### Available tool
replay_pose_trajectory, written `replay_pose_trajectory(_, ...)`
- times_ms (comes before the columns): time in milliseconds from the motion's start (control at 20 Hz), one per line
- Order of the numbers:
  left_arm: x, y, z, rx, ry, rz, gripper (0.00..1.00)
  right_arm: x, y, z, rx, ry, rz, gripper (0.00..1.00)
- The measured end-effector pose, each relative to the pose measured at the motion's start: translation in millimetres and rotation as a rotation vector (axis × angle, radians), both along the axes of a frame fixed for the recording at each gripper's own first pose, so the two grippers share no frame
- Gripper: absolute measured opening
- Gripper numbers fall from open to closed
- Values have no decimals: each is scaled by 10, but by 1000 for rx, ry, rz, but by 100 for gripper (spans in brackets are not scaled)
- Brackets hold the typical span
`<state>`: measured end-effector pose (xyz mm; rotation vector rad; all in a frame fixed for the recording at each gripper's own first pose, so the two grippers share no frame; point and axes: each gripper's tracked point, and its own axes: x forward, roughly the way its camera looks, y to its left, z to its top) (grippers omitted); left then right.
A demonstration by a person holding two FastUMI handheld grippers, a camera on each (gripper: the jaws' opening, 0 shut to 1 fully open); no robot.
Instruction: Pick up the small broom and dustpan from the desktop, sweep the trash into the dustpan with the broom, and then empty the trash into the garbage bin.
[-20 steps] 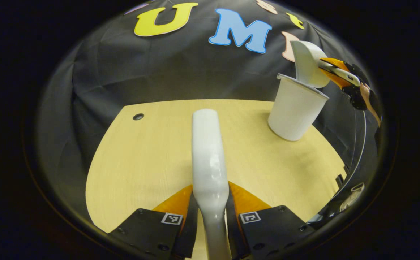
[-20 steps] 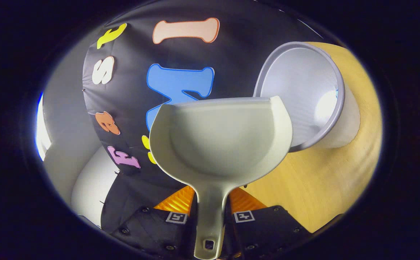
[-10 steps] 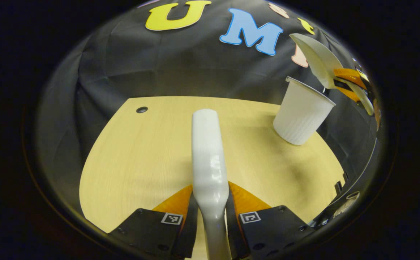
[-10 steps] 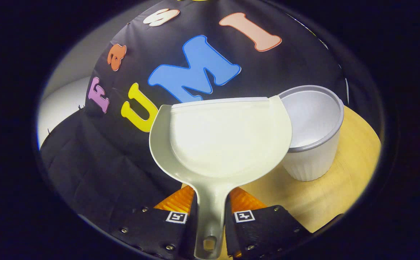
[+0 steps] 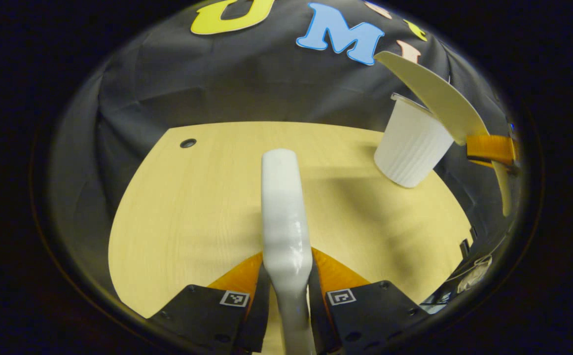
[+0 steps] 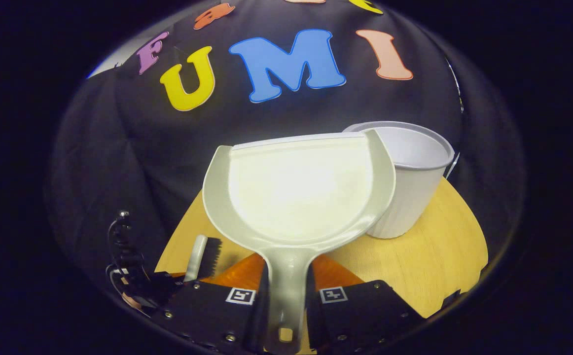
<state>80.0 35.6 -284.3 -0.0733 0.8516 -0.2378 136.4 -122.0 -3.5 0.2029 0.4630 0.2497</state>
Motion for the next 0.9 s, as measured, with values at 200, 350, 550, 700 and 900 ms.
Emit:
replay_pose_trajectory(200, 11, -9, -43, 4, 17, 19, 45, -45, 0, -492, -65, 84, -13, 33)
replay_pose_trajectory(350, 18, -26, -145, 4, 53, 45, 43, -60, -42, -944, -94, 155, -24, 33)
replay_pose_trajectory(550, 9, -59, -349, 39, 94, 59, 41, -67, -41, -1378, -105, 255, -27, 33)
replay_pose_trajectory(700, -11, -79, -450, 45, 126, 67, 45, -75, -32, -1570, -115, 310, -40, 33)
replay_pose_trajectory(900, 53, -90, -394, 49, 158, 83, 45, -98, -11, -1800, -114, 369, -58, 33)
